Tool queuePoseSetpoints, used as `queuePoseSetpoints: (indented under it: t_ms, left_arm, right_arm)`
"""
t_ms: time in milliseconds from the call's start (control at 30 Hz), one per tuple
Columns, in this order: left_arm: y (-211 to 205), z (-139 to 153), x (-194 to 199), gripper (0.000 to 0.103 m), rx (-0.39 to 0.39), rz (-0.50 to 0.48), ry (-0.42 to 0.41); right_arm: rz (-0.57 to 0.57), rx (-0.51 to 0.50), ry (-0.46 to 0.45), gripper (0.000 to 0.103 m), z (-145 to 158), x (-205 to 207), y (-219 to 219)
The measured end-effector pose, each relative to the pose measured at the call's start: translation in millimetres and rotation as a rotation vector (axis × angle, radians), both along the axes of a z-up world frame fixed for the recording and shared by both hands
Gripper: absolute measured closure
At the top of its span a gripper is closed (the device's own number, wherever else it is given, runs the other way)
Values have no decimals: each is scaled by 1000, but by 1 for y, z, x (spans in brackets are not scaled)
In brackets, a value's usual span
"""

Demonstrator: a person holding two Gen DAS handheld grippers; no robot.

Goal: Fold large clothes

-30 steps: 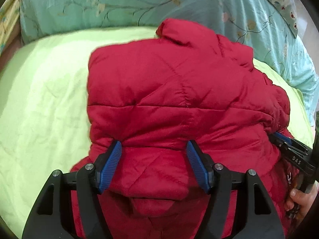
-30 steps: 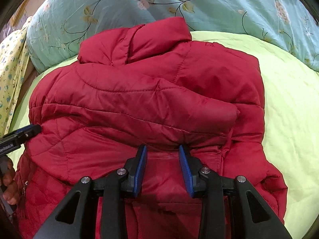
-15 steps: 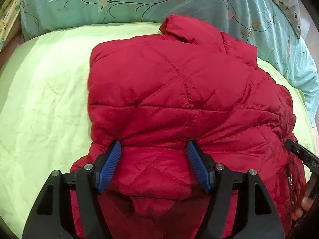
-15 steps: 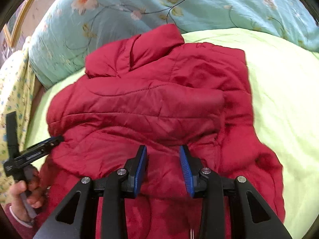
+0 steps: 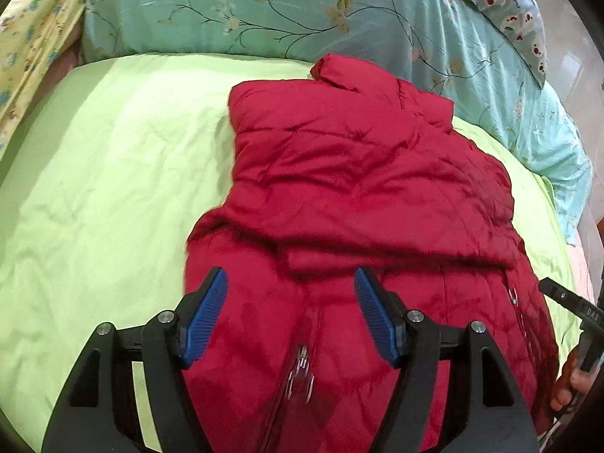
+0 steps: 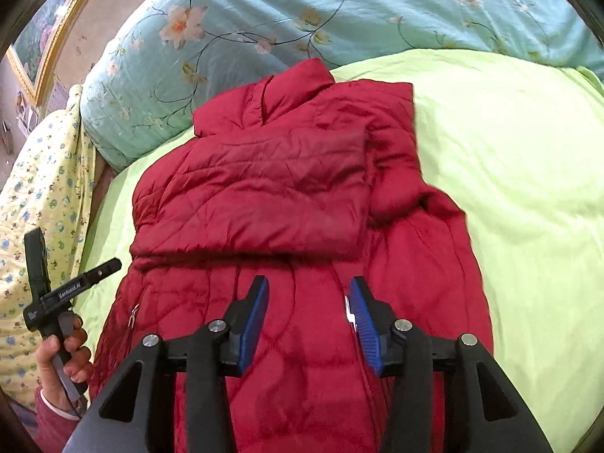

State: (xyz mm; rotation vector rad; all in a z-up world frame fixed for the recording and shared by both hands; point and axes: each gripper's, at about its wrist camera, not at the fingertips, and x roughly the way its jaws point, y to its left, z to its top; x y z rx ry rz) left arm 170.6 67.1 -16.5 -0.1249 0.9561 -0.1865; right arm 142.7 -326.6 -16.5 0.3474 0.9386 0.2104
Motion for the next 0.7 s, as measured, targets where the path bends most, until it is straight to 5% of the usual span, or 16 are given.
queuePoseSetpoints:
  t_ms: [167,700]
  left_arm:
    - [6,-1,-26,34,-6,-9,6]
    - [46,-9,-92,34,-35,71,32]
  right_arm:
    - [-11,47,6,53,2,-24,-5]
    - [-96,-16,-27,45,18,-109,-30]
